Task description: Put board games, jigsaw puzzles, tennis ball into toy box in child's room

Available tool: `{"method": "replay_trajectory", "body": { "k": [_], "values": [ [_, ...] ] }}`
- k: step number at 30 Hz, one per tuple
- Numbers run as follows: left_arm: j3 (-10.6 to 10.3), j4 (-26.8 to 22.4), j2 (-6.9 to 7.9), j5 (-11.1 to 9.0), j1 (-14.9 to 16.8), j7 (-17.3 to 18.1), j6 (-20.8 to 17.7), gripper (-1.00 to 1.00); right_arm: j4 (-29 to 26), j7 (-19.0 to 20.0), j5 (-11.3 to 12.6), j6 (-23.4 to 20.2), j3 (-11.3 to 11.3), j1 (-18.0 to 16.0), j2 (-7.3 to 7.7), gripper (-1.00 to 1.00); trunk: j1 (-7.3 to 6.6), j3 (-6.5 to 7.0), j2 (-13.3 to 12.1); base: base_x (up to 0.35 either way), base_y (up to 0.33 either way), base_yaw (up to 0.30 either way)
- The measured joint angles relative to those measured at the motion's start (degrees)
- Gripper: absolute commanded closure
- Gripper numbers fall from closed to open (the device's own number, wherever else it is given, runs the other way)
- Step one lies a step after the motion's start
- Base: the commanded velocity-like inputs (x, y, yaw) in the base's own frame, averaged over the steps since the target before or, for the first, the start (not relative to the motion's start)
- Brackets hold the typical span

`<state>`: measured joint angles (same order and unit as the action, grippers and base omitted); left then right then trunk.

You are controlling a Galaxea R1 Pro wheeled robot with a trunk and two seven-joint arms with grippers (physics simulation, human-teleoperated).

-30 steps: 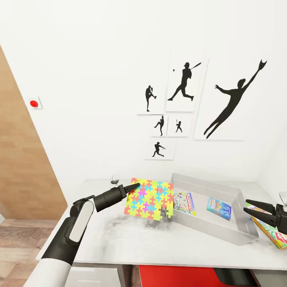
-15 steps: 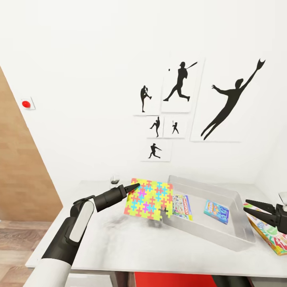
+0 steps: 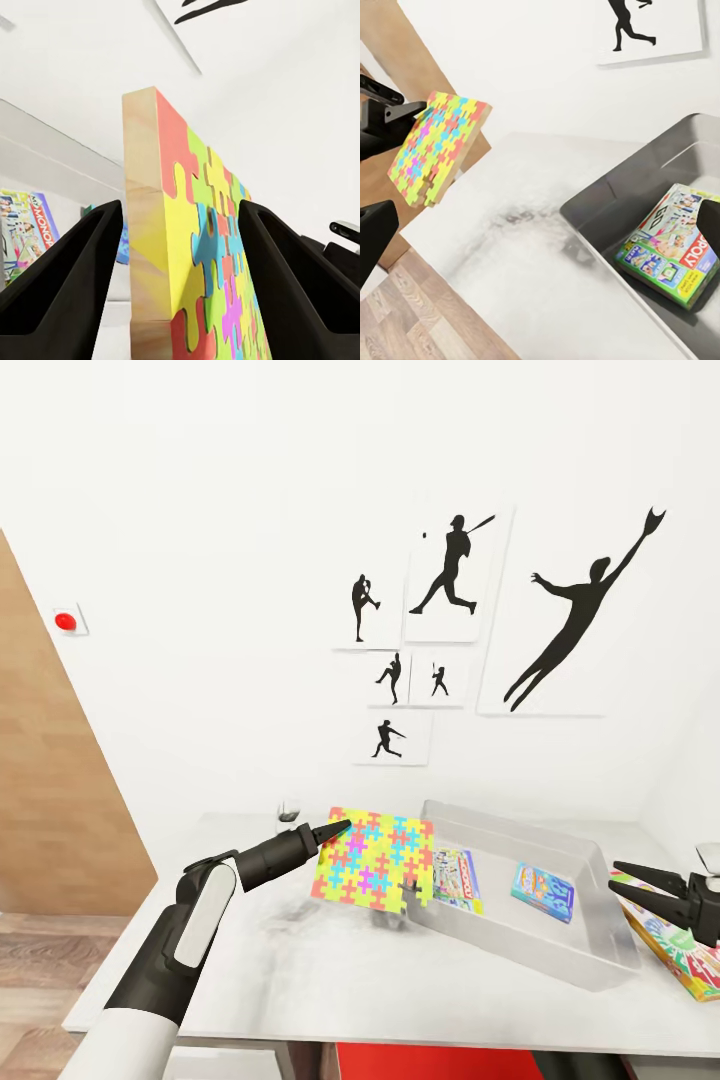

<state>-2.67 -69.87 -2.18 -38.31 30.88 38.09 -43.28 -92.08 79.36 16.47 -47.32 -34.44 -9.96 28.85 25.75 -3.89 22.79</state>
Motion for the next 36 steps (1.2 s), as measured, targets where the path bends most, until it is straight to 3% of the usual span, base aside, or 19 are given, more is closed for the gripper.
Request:
{"method": "replay_trajectory", "body": {
  "k": [14, 18, 25, 29, 36],
  "values": [
    [0.0, 0.0, -0.09, -0.18, 0.0, -0.57, 0.0, 1.0, 0.5, -0.61, -0.03, -1.35, 0.52, -0.42, -0.04, -1.0, 0.0, 0.0, 0.0, 0.0, 0.0, 0.0],
    [-1.06, -0.02, -1.53, -0.84, 0.26, -0.84, -0.15, 1.0, 0.74, -2.68, -0.12, -4.27, 2.73, -0.66, -0.04, -1.0, 0.0, 0.0, 0.0, 0.0, 0.0, 0.0],
    [-5.24, -0.04, -3.91, -0.99, 0.92, -0.98, -0.34, 1.0, 0.94, -4.08, -0.03, -8.26, 6.5, -0.99, -0.04, -1.0, 0.0, 0.0, 0.0, 0.0, 0.0, 0.0],
    [-7.59, -0.02, -4.45, -0.98, 1.37, -1.06, -0.35, 1.0, 1.58, -4.24, 0.01, -9.34, 9.44, -1.65, -0.01, -1.0, 0.0, 0.0, 0.0, 0.0, 0.0, 0.0],
    [-9.78, 0.13, -5.03, -0.5, 1.62, -1.22, 0.88, 1.0, 4.03, -4.08, 0.06, -10.39, 13.06, -3.22, 0.01, -1.0, 0.0, 0.0, 0.0, 0.0, 0.0, 0.0]
  ]
}}
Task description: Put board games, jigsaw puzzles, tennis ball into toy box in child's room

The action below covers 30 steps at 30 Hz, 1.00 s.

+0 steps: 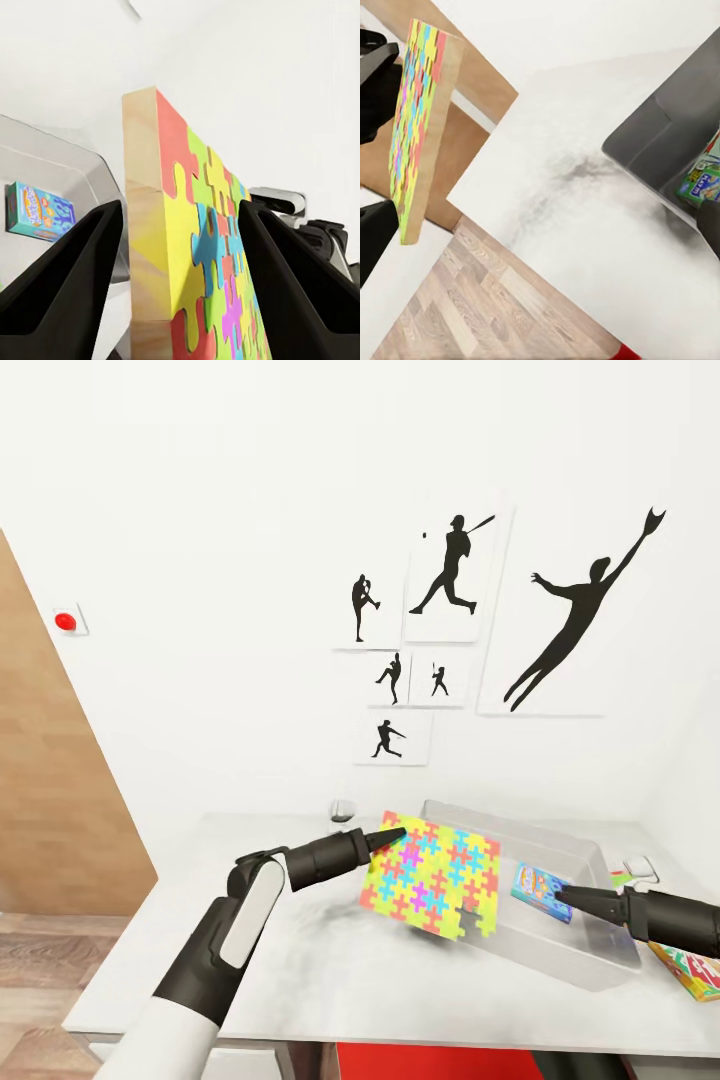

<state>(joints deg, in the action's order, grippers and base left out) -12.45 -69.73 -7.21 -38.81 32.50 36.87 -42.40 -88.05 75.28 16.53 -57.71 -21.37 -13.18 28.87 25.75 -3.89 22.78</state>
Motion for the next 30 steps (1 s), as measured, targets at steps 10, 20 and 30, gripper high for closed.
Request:
{"method": "replay_trajectory", "body": {
  "k": [10, 20, 30],
  "values": [
    [-5.27, 0.51, -0.11, 0.43, 0.05, 0.0, 6.15, 1.0, 0.79, 0.17, 0.2, -1.51, 2.58, -0.75, 0.03, -1.0, 0.0, 0.0, 0.0, 0.0, 0.0, 0.0],
    [-8.03, 0.56, 0.0, 0.79, 0.05, 0.02, 11.54, 1.0, 0.93, 0.25, 0.32, -1.97, 2.79, -0.81, 0.17, -1.0, 0.0, 0.0, 0.0, 0.0, 0.0, 0.0],
    [-10.05, 0.56, 0.32, 0.99, 0.02, 0.03, 13.61, 1.0, 1.24, 0.26, 0.37, -1.97, 2.77, -0.82, 0.48, -1.0, 0.0, 0.0, 0.0, 0.0, 0.0, 0.0]
  ]
}}
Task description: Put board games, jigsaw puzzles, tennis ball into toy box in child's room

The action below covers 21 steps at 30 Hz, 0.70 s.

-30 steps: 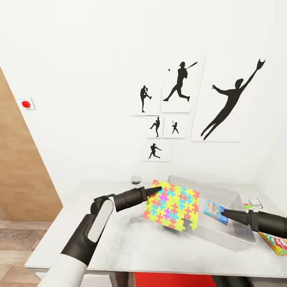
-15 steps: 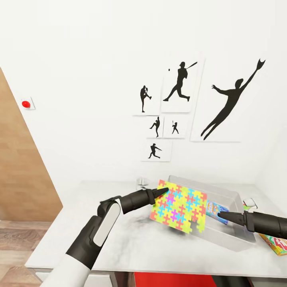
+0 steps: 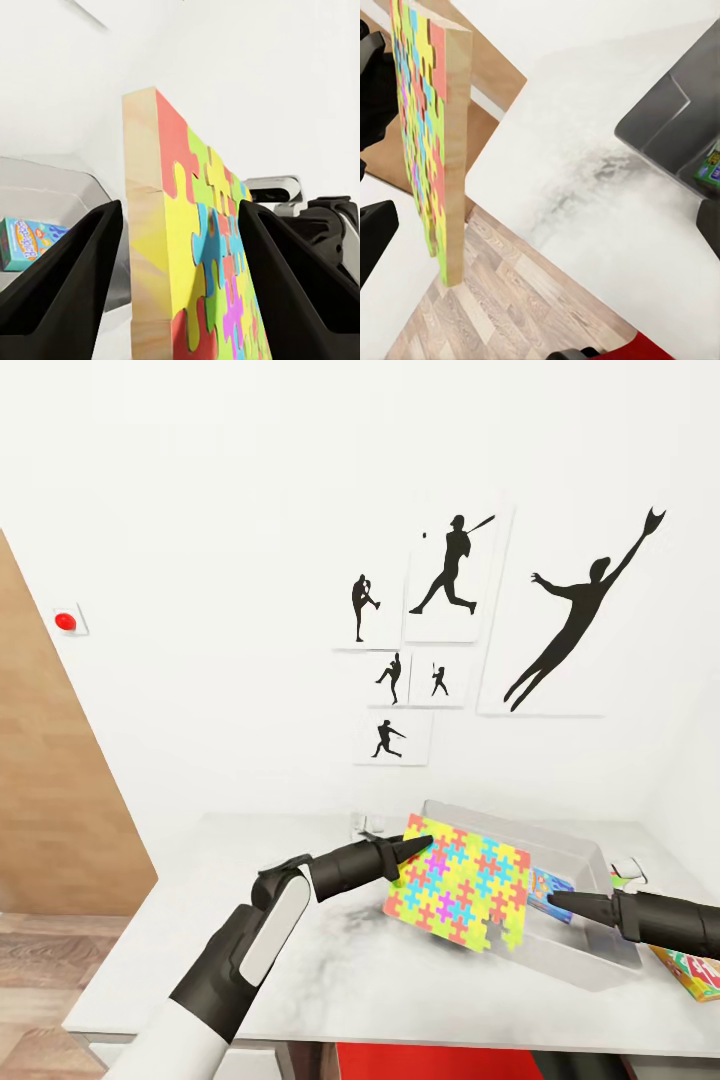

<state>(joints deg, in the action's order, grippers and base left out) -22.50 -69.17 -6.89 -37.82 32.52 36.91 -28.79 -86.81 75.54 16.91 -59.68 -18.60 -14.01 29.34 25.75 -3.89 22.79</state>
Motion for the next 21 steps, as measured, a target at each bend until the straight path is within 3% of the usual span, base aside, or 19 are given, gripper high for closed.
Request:
{"method": "replay_trajectory", "body": {
  "k": [21],
  "values": [
    [-1.87, 0.25, -0.28, -0.22, -0.13, 0.19, 2.98, 1.0, 0.06, 0.05, 0.06, 0.0, -0.01, 0.0, -0.15, -1.0, 0.0, 0.0, 0.0, 0.0, 0.0, 0.0]
  ]
}}
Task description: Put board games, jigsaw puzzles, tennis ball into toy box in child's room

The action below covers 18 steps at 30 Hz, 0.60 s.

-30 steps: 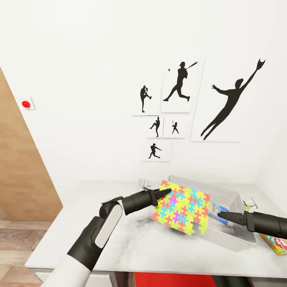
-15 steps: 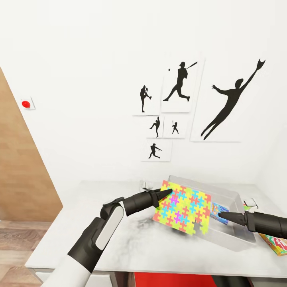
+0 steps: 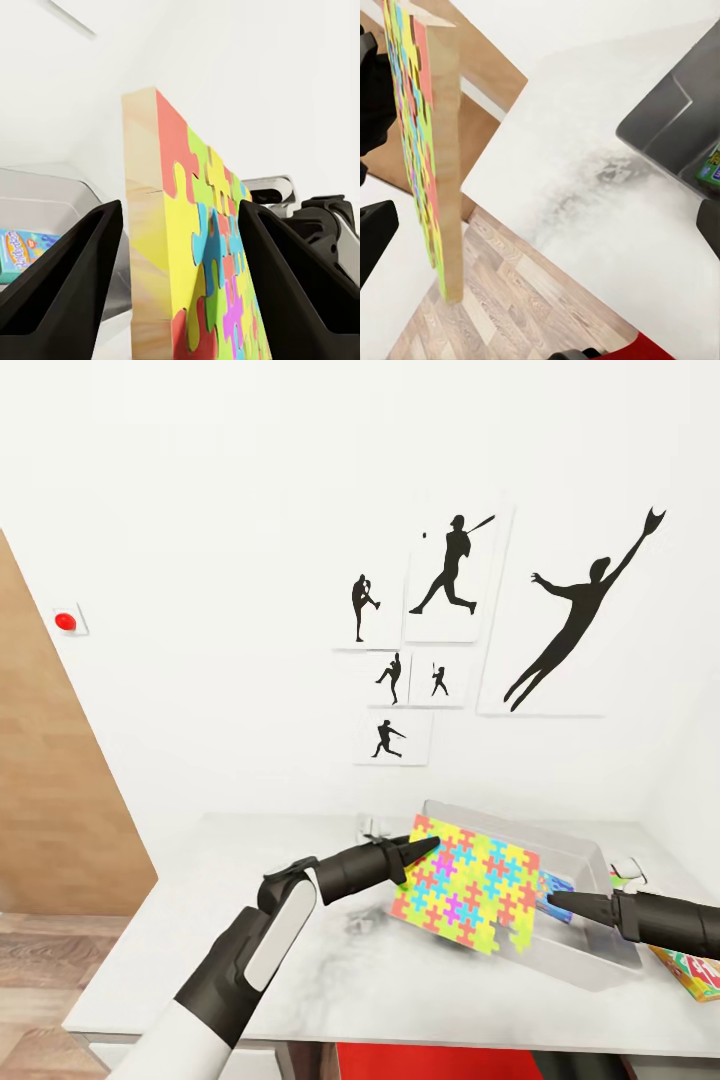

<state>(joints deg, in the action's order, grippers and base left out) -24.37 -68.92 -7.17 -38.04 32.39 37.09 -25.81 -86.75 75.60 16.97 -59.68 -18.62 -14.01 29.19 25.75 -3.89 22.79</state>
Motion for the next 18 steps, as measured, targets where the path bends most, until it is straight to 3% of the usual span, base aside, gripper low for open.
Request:
{"method": "replay_trajectory", "body": {
  "k": [18],
  "values": [
    [-1.27, 1.27, -1.0, -0.01, 0.11, -0.17, 1.08, 1.0, 0.0, 0.03, 0.05, 0.0, 0.11, -0.66, -0.17, -1.0, 0.0, 0.0, 0.0, 0.0, 0.0, 0.0]
  ]
}}
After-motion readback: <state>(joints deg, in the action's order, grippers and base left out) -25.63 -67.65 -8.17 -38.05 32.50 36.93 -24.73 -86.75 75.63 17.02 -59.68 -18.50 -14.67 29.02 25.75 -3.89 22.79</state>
